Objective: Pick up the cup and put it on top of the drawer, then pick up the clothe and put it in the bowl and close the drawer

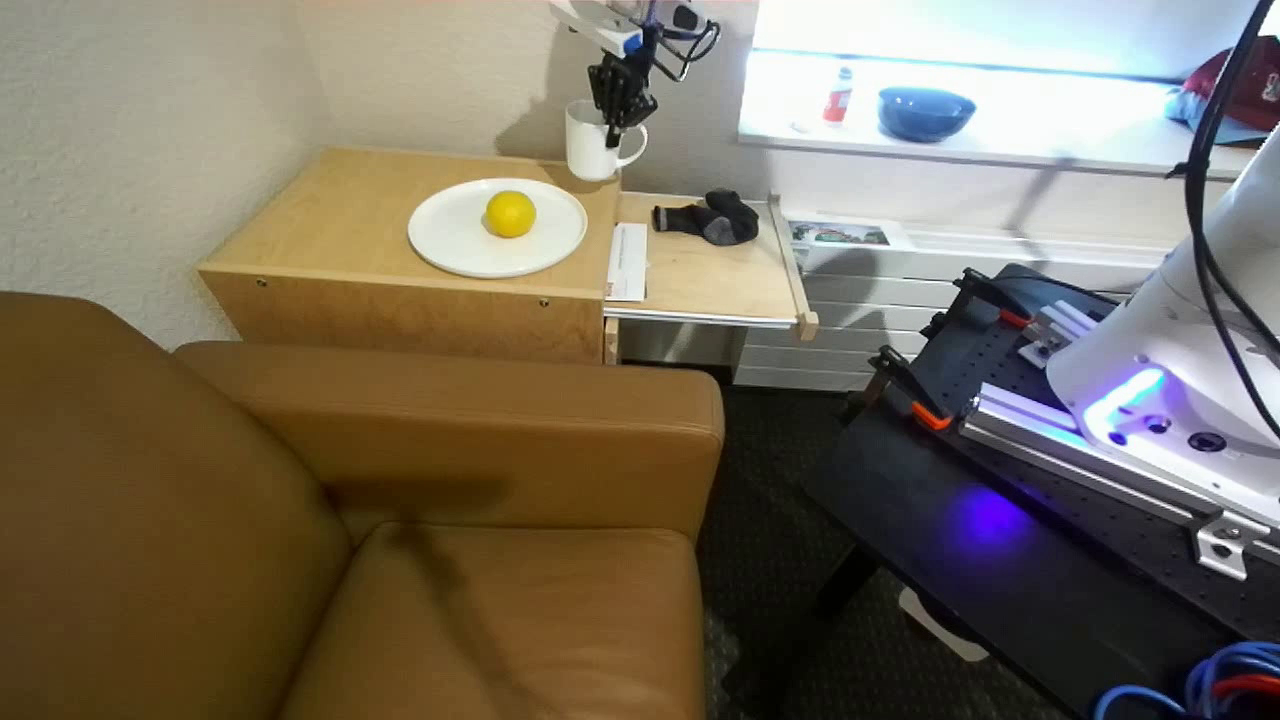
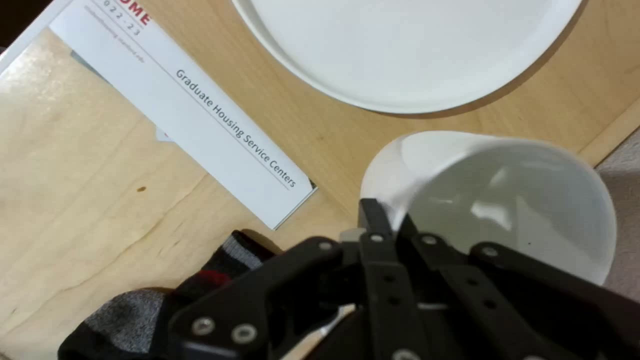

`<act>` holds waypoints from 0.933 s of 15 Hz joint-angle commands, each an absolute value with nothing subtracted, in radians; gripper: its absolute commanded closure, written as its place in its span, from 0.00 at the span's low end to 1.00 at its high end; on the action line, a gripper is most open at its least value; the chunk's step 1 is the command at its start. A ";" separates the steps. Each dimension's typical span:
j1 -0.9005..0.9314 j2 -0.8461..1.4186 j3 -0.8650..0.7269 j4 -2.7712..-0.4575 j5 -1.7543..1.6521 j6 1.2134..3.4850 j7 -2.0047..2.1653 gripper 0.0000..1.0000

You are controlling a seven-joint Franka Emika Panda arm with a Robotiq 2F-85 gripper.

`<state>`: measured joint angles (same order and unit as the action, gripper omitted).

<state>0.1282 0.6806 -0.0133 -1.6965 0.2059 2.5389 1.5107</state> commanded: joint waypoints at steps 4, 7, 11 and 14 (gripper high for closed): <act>0.158 0.740 -0.055 -1.636 0.188 2.524 1.561 0.99; 0.158 0.799 -0.068 -1.566 0.203 2.515 1.619 0.99; 0.150 0.878 -0.073 -1.461 0.210 2.502 1.697 0.99; 0.139 0.908 -0.059 -1.393 0.216 2.471 1.730 0.99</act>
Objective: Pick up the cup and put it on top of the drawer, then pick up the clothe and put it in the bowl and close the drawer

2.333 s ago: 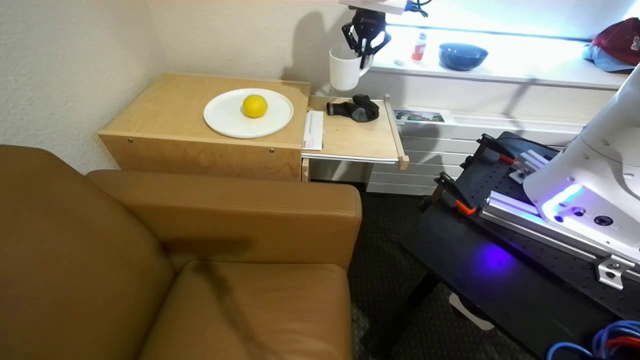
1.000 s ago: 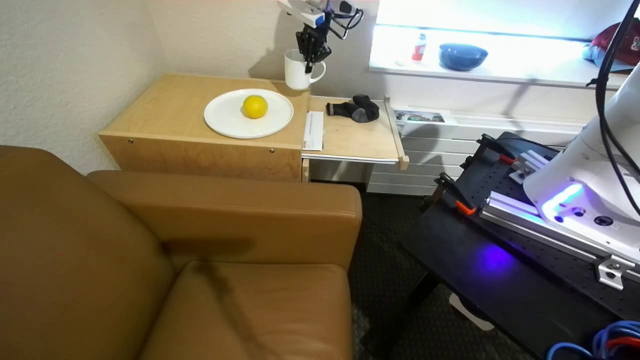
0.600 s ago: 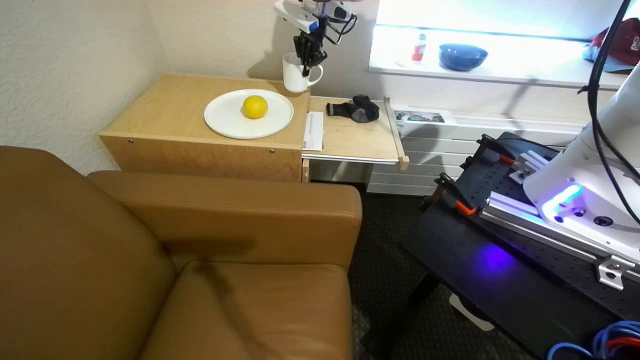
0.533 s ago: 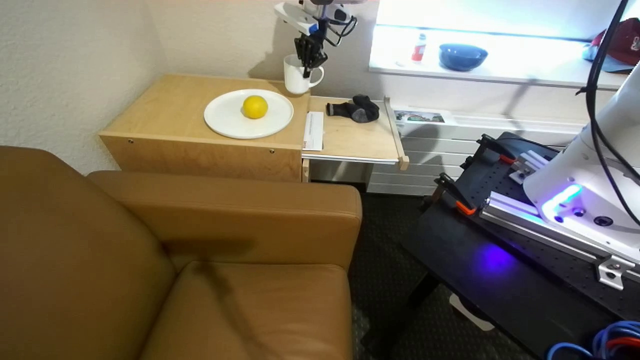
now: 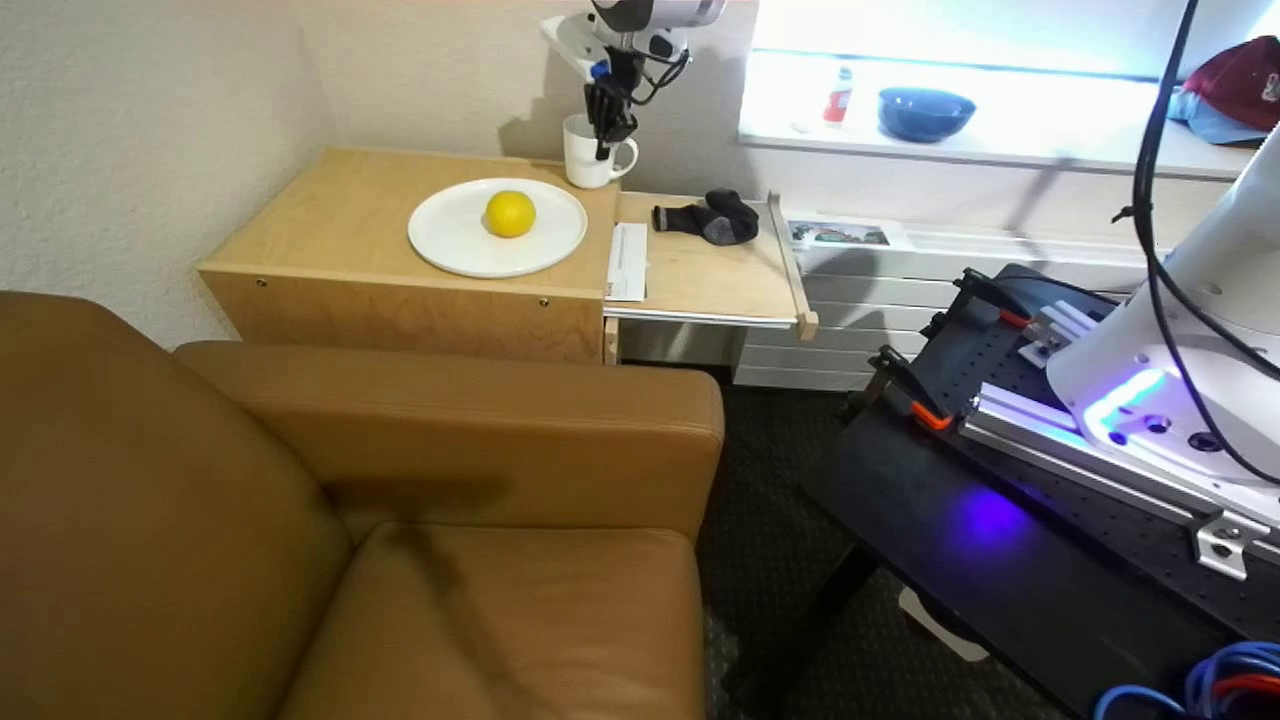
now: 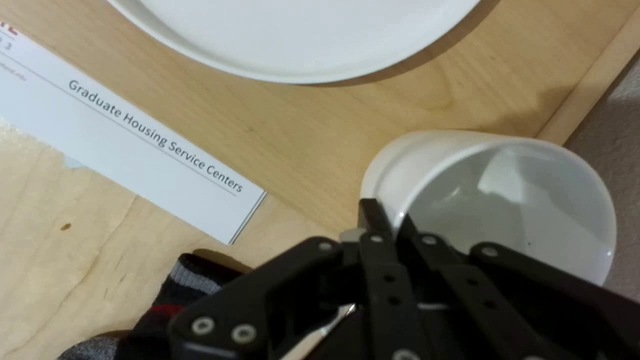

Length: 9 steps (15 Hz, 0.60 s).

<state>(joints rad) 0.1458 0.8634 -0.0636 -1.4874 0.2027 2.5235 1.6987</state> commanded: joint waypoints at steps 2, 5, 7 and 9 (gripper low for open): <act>0.141 0.918 -0.058 -1.357 0.203 2.418 1.740 0.99; 0.140 0.918 -0.057 -1.312 0.185 2.293 1.727 0.99; 0.140 0.915 -0.057 -1.278 0.173 2.210 1.724 0.99; 0.141 0.916 -0.055 -1.250 0.164 2.163 1.721 0.99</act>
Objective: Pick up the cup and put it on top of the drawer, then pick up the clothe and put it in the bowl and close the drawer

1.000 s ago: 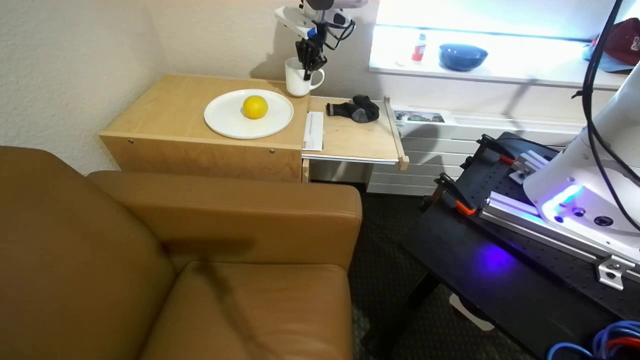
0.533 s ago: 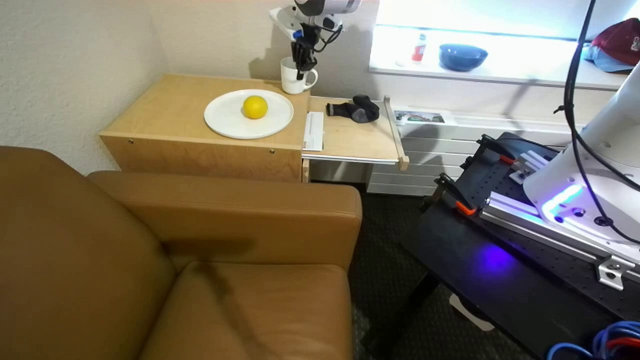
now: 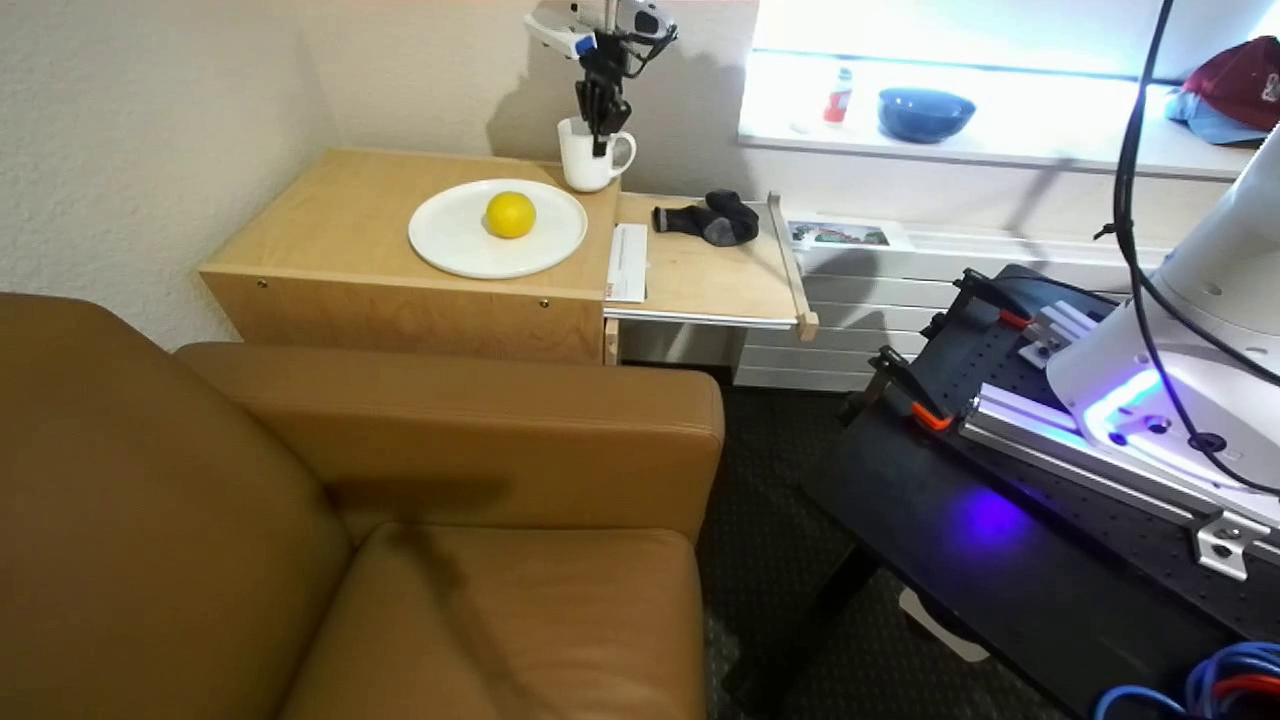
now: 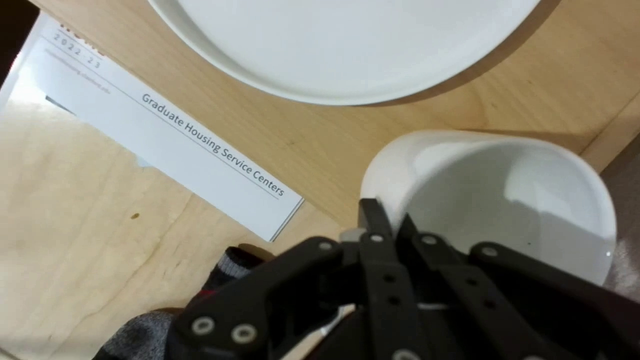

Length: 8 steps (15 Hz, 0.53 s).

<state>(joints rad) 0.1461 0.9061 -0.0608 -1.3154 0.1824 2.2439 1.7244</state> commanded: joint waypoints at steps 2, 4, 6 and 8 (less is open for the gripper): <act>0.141 0.917 -0.048 -1.242 0.165 2.175 1.715 0.68; 0.144 0.923 -0.046 -1.243 0.162 2.195 1.711 0.93; 0.148 0.925 -0.048 -1.253 0.158 2.203 1.716 1.00; 0.149 0.927 -0.051 -1.260 0.161 2.211 1.730 0.69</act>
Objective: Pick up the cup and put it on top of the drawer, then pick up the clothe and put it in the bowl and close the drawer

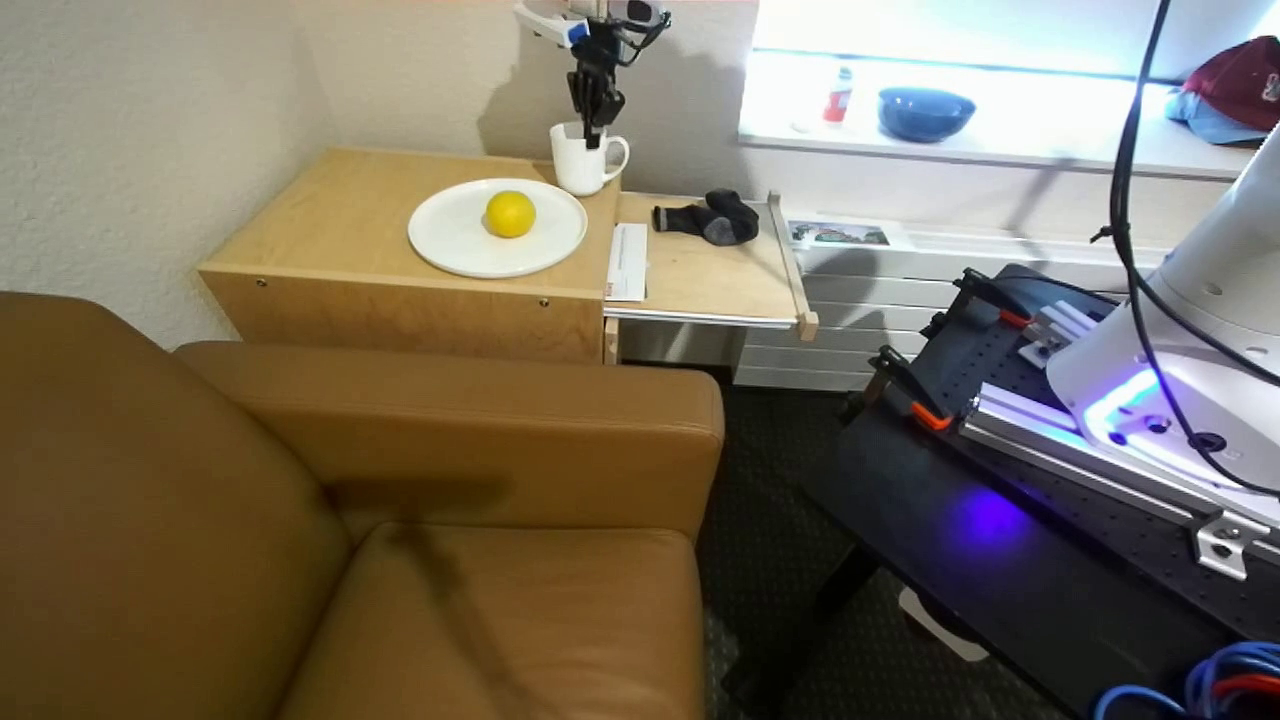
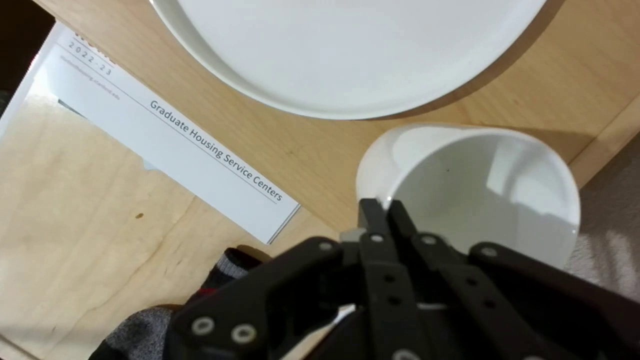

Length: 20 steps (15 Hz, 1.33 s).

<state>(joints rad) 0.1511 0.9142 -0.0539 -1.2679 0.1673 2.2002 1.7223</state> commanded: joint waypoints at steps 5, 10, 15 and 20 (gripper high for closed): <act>0.138 0.855 -0.045 -1.317 0.171 2.221 1.710 0.35; 0.098 0.651 -0.026 -1.451 0.192 2.192 1.643 0.02; 0.034 0.432 -0.049 -1.649 0.208 1.948 1.561 0.00; -0.026 0.370 -0.103 -1.883 0.219 1.845 1.586 0.00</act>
